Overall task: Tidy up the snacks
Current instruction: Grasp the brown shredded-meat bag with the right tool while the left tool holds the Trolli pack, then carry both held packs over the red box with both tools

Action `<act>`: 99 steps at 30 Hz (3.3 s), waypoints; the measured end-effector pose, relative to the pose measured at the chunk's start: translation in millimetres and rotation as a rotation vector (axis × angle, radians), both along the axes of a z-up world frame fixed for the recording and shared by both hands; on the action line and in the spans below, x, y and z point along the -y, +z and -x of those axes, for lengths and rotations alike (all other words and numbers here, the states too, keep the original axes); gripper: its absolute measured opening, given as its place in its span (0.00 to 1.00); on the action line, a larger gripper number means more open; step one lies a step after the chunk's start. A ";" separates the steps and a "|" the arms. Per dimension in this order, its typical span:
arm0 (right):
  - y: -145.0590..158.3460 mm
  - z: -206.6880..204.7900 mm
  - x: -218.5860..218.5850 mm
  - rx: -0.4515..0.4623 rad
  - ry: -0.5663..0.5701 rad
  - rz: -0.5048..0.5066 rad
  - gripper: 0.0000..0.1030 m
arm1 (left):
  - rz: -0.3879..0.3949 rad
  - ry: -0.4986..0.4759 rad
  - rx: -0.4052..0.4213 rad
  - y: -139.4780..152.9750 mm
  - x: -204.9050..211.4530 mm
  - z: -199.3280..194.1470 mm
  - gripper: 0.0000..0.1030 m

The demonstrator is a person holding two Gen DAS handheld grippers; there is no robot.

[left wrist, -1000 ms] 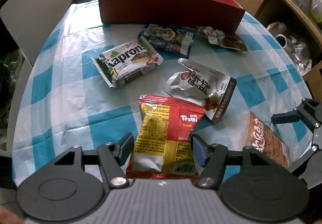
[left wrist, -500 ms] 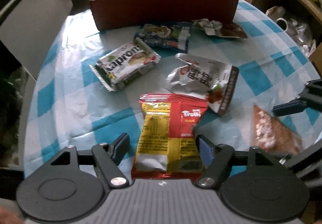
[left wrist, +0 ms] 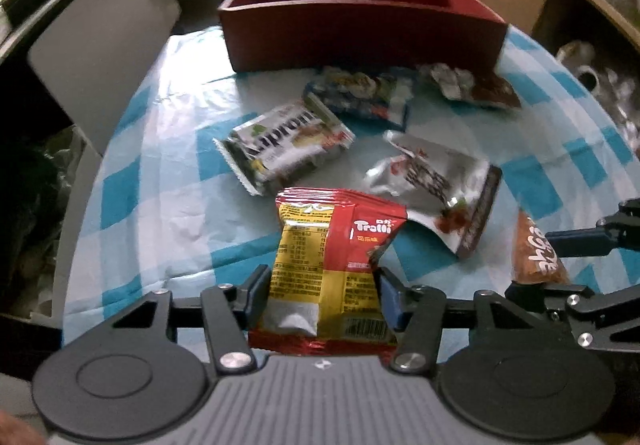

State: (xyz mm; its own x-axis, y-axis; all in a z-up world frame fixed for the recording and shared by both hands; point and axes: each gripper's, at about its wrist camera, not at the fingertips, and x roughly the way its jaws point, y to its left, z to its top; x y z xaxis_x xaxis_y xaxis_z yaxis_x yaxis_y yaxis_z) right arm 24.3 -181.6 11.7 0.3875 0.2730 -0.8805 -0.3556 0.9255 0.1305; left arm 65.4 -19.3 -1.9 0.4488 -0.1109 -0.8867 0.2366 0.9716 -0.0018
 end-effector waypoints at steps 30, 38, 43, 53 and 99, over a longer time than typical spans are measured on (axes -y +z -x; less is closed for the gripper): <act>-12.0 -18.0 1.8 0.025 -0.030 0.084 0.61 | 0.004 -0.010 0.013 -6.8 4.2 -5.8 0.47; -3.7 -22.2 1.3 0.028 -0.044 0.035 0.54 | 0.029 0.037 0.016 5.3 -2.1 -8.1 0.44; 9.1 -23.7 2.9 0.063 -0.054 -0.011 0.53 | 0.079 0.039 0.046 20.5 -1.4 -8.4 0.44; 33.8 -38.8 8.8 0.137 -0.111 -0.073 0.53 | 0.107 0.036 0.092 35.4 15.2 -17.3 0.44; 72.9 -173.0 27.5 0.306 -0.273 -0.176 0.53 | 0.084 0.155 0.323 78.6 37.3 -156.9 0.44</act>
State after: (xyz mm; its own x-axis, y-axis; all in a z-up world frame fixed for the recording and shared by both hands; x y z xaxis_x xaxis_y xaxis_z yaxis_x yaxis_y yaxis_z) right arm 197.3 -209.1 84.6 0.7016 0.2604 -0.6633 -0.1484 0.9638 0.2215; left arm 222.2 -56.6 76.8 0.7216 -0.0865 -0.6869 0.0883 0.9956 -0.0326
